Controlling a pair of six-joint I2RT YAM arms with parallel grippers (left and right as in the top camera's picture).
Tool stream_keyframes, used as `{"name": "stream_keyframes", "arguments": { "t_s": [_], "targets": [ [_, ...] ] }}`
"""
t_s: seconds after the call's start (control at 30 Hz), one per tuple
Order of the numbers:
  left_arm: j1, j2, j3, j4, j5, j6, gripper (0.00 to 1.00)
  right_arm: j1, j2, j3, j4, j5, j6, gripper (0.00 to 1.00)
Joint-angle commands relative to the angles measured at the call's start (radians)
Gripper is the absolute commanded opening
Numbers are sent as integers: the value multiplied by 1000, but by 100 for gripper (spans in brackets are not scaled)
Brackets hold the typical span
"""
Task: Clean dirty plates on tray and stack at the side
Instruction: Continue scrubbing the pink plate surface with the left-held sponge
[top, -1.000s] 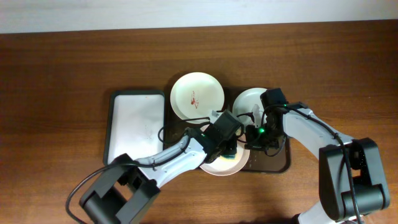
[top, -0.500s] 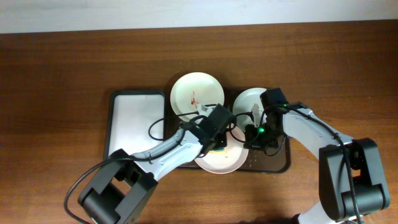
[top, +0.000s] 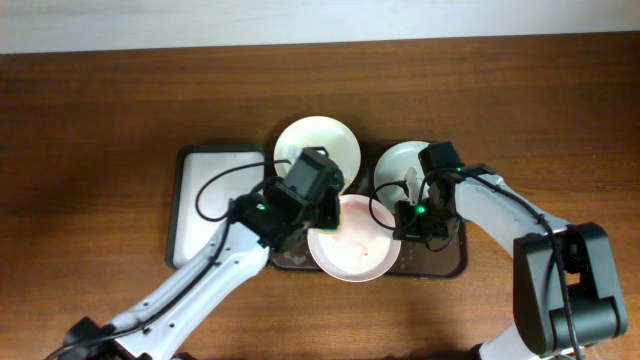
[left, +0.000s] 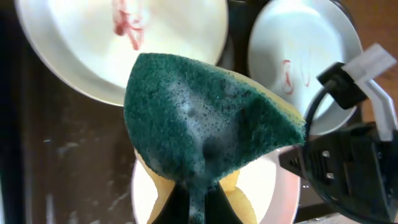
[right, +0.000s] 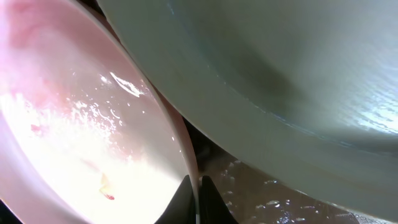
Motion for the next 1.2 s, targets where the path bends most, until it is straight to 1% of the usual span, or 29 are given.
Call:
{"name": "stream_keyframes", "arguments": {
  "t_s": [0.0,0.2,0.3,0.33,0.4,0.5,0.53,0.57,0.6,0.63,0.67,0.73,0.77,0.8,0.83,0.87,0.93,1.03,1.17],
  "targets": [
    [34,3,-1,-23,4,26,0,5,-53,-4,-8,26,-24,4],
    [78,3,-1,-41,11,25,0,71,-72,-4,1,35,-11,4],
    [77,3,-1,-43,20,21,0,92,-72,-4,22,153,130,4],
    [77,3,-1,-46,21,21,0,91,-72,-4,26,163,175,4],
    [76,5,-1,-53,31,21,0,92,-72,-4,32,137,197,4],
    [62,19,-2,-53,58,-30,0,92,-71,-4,29,82,197,4],
    [51,32,-2,-54,58,-74,0,92,-71,-5,29,63,198,5],
    [38,47,-2,-52,65,-121,0,92,-71,-4,29,49,197,20],
    [25,59,-2,-51,68,-154,0,91,-71,-4,29,48,196,41],
    [13,69,-2,-49,68,-177,0,91,-71,-5,31,58,196,48],
    [2,80,-2,-44,69,-193,0,91,-71,-4,36,75,192,51],
    [-27,107,-2,-28,70,-226,0,91,-71,-4,56,140,192,50],
    [-41,123,-2,-16,72,-252,0,91,-71,-4,65,159,192,47],
    [-56,139,-2,2,76,-283,0,91,-71,-5,73,163,192,41],
    [-71,154,-2,21,76,-310,0,92,-71,-5,81,162,193,33],
    [-85,167,-2,34,76,-333,0,92,-71,-5,81,160,193,23],
    [-110,195,-2,59,76,-398,0,92,-70,-5,77,159,193,10],
    [-134,230,-2,76,75,-480,0,92,-67,-5,76,159,193,4],
    [-151,277,-2,106,74,-525,1,92,-66,-5,72,159,193,4]
  ]
}}
